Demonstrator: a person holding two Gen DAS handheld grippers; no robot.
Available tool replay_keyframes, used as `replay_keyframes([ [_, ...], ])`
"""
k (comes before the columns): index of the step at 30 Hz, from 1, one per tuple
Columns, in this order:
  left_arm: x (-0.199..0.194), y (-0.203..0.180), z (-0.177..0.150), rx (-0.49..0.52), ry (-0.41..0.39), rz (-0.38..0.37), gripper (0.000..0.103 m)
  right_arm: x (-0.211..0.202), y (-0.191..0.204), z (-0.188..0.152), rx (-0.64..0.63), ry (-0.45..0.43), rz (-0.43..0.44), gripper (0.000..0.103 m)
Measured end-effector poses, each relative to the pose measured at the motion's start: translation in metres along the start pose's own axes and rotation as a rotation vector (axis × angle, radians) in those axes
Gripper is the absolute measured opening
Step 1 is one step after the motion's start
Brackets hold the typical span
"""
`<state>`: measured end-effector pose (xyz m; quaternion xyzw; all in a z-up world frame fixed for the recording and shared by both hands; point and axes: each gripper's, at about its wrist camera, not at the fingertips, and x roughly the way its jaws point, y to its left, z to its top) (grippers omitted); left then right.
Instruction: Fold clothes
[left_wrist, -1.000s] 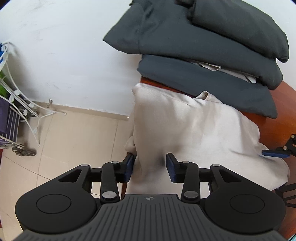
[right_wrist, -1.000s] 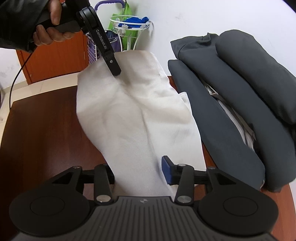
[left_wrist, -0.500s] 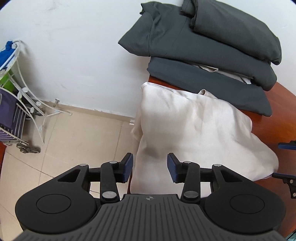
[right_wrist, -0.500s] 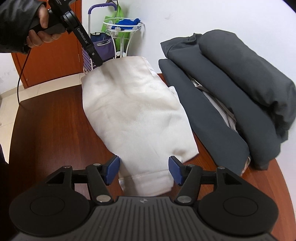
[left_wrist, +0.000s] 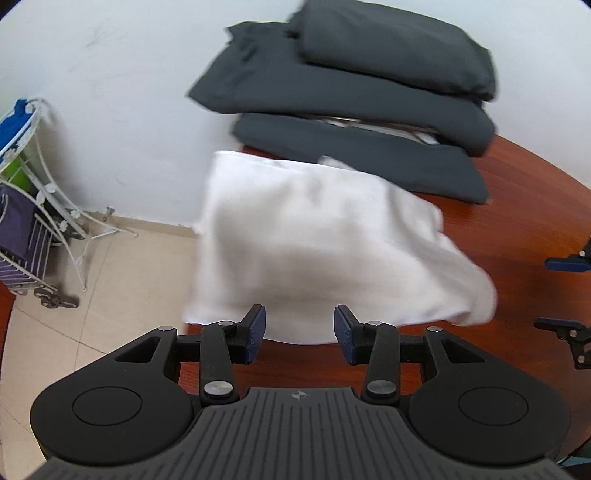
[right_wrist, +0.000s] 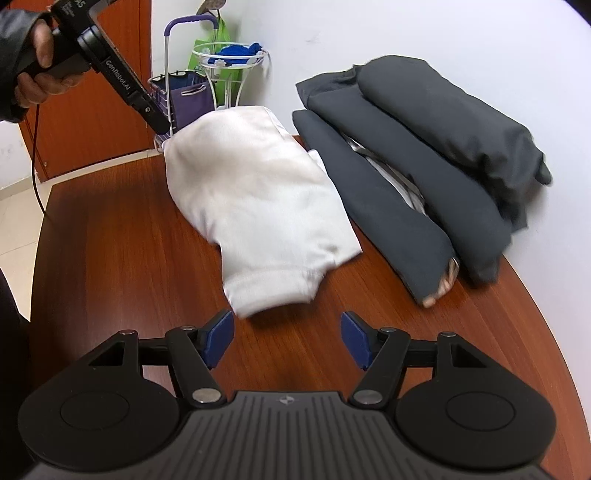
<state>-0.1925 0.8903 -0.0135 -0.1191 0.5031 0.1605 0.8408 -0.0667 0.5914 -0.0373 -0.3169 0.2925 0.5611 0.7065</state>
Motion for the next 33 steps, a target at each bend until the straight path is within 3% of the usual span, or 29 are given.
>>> replay_keyframes([
  [9,-0.001,-0.132,-0.019,0.040,-0.016,-0.023,0.044,-0.052,-0.033,-0.074,0.045,-0.014,-0.014,0.072],
  [21,0.004,-0.335,-0.067,0.026,-0.024,-0.081,0.044,-0.158,-0.095,-0.216,0.071,0.009,-0.012,0.072],
  [26,0.002,-0.401,-0.085,0.027,-0.024,-0.098,0.044,-0.193,-0.114,-0.260,0.091,0.017,-0.037,0.073],
  [33,0.003,-0.466,-0.102,0.048,-0.029,-0.085,0.044,-0.237,-0.137,-0.321,0.185,0.026,-0.101,0.078],
])
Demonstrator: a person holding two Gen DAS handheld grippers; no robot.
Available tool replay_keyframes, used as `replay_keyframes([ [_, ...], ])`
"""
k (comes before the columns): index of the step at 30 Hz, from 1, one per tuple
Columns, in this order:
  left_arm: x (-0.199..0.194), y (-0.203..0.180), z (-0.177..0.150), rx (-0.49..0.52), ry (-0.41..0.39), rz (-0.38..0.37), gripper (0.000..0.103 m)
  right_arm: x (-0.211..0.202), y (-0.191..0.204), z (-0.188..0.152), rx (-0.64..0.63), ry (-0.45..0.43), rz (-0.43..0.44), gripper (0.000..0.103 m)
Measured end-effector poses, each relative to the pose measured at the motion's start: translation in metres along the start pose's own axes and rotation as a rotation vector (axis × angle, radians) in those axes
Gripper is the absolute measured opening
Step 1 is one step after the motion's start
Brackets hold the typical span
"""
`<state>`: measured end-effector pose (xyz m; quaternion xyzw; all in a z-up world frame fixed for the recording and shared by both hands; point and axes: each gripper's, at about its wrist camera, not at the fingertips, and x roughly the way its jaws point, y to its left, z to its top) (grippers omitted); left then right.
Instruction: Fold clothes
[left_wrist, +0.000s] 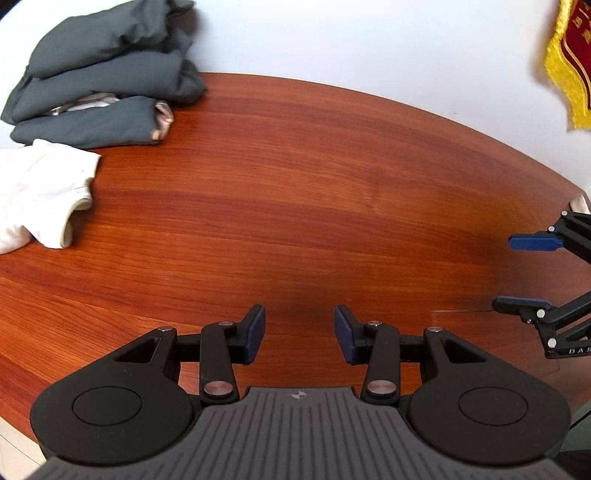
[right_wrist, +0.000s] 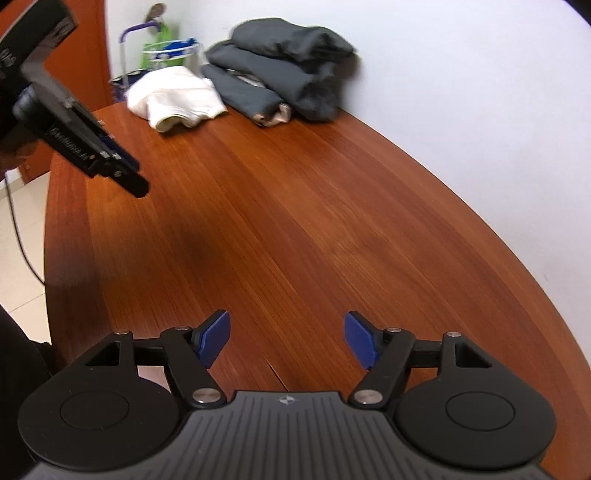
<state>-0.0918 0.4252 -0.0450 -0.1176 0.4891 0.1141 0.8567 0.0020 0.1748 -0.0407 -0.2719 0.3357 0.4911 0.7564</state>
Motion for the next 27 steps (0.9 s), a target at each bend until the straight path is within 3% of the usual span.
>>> replay_keyframes([
  [2,0.003,-0.013,-0.004,0.016,-0.001,0.015,0.046,-0.007,-0.008,-0.012,0.040,0.001,-0.020,0.081],
  [5,0.007,-0.031,-0.010,0.023,-0.004,0.047,0.057,-0.014,-0.017,-0.026,0.086,0.002,-0.051,0.089],
  [10,0.020,-0.049,-0.016,0.017,0.012,0.036,0.068,-0.023,-0.029,-0.046,0.190,-0.001,-0.126,0.102],
  [21,0.033,-0.066,-0.020,0.045,0.039,0.037,0.072,-0.023,-0.041,-0.067,0.423,-0.025,-0.215,0.102],
  [27,0.039,-0.067,-0.022,0.046,0.051,0.096,0.075,-0.018,-0.037,-0.070,0.503,-0.024,-0.256,0.102],
])
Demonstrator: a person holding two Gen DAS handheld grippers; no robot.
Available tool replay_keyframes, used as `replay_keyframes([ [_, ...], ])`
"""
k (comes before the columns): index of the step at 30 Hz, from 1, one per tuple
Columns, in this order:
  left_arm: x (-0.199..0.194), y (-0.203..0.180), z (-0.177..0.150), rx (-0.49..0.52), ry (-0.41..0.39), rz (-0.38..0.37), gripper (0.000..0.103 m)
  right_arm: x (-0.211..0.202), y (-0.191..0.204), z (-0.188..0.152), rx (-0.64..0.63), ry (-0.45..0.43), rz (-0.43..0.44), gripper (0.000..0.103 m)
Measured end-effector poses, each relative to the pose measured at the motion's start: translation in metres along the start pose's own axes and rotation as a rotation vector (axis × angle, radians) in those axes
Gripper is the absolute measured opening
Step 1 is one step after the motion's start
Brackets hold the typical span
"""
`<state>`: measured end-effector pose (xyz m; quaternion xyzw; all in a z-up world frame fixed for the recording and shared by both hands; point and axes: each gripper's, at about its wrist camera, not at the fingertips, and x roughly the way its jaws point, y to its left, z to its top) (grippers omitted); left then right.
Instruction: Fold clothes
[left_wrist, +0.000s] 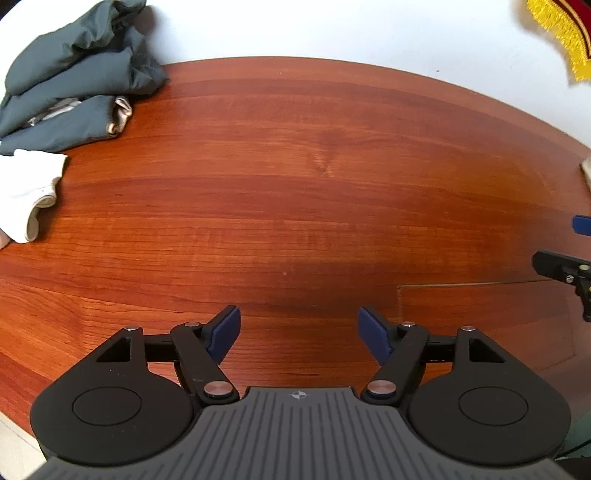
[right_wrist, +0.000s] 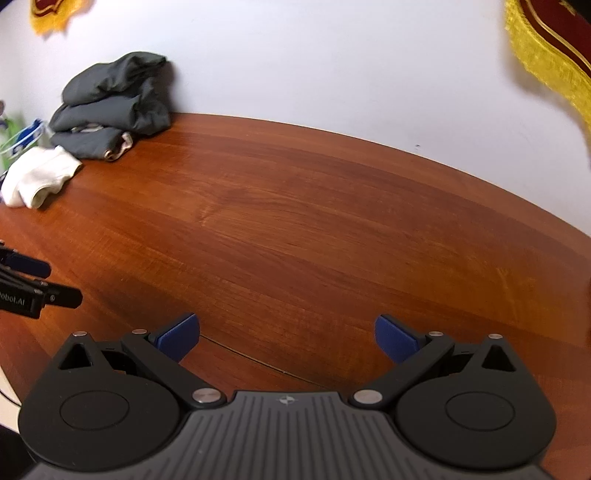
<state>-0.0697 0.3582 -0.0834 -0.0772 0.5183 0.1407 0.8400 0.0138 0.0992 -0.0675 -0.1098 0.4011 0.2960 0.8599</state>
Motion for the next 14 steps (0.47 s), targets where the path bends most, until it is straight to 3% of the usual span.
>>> replay_keyframes([
  [14,0.013,-0.008,0.002,0.023,0.005,0.039,0.082,0.007,-0.009,-0.015,0.074,0.017,-0.054,0.102],
])
